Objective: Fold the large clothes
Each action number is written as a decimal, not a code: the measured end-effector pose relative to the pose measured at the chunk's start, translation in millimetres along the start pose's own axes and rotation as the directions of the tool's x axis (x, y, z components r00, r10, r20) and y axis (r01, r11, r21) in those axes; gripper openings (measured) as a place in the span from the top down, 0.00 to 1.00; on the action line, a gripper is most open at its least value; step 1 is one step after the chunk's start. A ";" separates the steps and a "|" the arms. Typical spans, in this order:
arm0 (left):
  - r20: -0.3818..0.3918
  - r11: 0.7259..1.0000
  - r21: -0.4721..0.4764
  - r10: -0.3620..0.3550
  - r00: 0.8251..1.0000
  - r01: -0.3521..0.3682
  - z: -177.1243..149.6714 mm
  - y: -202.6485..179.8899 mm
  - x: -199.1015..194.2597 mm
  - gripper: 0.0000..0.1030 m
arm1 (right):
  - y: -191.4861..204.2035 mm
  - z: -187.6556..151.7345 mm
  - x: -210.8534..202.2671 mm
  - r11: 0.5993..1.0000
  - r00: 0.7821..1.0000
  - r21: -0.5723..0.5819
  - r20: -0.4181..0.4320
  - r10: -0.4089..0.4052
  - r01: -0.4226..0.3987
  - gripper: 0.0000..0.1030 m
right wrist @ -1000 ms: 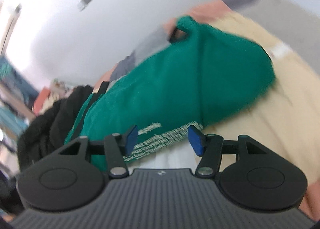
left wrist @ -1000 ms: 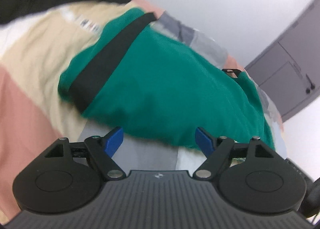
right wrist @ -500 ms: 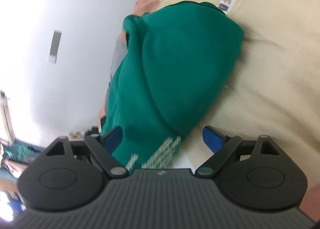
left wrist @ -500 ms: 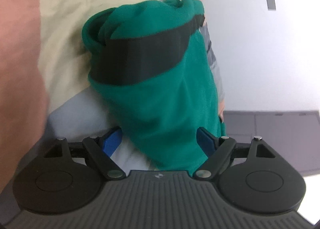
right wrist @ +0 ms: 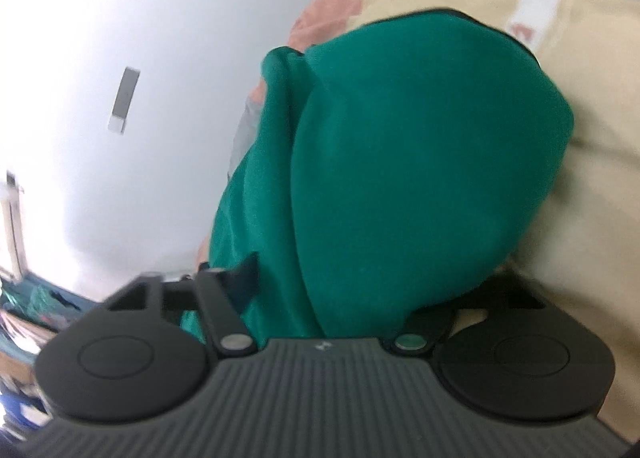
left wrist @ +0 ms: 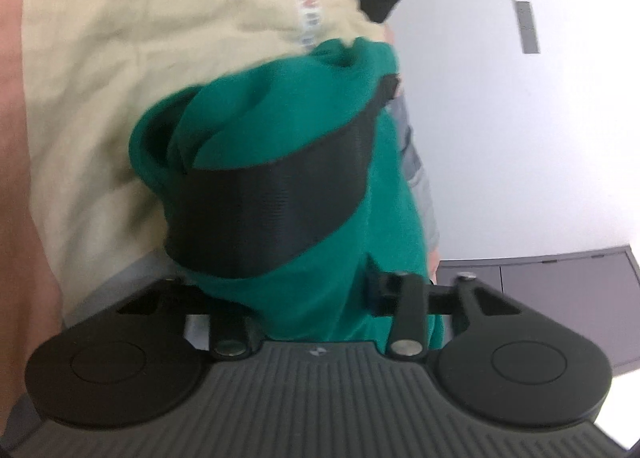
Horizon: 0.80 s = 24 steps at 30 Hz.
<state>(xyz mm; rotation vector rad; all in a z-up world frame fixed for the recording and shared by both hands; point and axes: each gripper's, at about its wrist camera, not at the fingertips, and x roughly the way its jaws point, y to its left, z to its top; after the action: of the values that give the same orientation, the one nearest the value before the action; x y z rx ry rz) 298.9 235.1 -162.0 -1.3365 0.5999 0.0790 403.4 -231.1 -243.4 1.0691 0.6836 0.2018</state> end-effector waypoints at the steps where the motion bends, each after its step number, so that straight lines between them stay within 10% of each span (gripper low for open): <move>1: 0.007 0.999 0.038 0.011 1.000 -0.012 -1.7 -5.4 -4.6 0.69 | 1.6 -0.1 -4.1 1.000 1.000 -0.010 0.006 0.009 -0.009 0.56; 5: 0.053 0.989 0.145 0.006 0.999 -0.013 -9.4 -23.7 -29.1 0.79 | 14.0 -1.2 -27.1 0.995 0.997 -0.079 0.040 0.070 -0.066 0.71; 24: 0.037 0.922 0.383 0.050 0.998 -0.061 -93.4 -59.6 -192.6 0.80 | 35.0 -35.6 -202.7 0.963 0.982 -0.216 0.061 0.178 -0.161 0.72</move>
<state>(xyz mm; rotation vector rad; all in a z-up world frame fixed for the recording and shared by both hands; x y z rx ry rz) 124.9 187.5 -32.2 -0.9357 0.5957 0.0231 229.9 -282.8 -139.6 0.9271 0.4867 0.3693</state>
